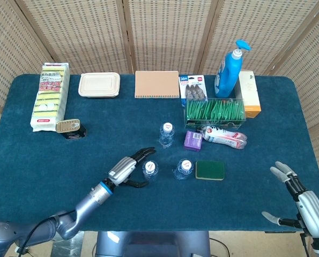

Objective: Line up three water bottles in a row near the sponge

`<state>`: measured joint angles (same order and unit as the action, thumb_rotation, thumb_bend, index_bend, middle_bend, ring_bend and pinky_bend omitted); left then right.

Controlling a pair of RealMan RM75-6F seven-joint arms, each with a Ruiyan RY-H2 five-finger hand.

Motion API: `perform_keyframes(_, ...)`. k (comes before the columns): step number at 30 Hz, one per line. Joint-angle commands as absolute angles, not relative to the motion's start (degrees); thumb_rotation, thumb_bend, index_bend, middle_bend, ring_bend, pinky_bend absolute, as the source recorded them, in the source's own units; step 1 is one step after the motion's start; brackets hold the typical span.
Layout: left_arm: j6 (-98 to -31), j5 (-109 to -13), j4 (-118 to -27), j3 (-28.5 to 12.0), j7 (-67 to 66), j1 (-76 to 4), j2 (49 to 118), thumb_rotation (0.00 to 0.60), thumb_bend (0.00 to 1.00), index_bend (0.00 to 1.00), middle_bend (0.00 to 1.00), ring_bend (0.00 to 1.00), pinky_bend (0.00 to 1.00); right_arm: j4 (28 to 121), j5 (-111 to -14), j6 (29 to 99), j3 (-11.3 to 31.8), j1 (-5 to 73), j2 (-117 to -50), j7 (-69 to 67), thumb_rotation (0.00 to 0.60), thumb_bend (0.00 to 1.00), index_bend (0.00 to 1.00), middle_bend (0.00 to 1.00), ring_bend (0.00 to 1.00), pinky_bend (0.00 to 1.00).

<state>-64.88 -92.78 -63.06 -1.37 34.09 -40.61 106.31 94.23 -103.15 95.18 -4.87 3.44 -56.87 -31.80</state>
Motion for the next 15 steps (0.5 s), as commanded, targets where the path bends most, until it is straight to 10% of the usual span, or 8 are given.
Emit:
perform_keyframes(1, -66.7, -93.6, -65.5, -0.9, 34.8, -39.9, 104.3, 0.600, 0.22, 0.00, 0.00, 0.00, 0.19, 94.3, -103.1, 95.2, -4.9, 3.4, -56.8, -31.8, 0.600, 0.00, 0.10, 0.04, 0.00, 0.22)
perform_keyframes(15, -77.0, -91.9, -71.0, -5.1, 37.7, -36.2, 95.1, 0.600, 0.14, 0.00, 0.00, 0.00, 0.08, 94.9, -104.2, 95.4, -5.3, 3.3, -56.5, -31.5, 0.600, 0.00, 0.10, 0.04, 0.00, 0.21)
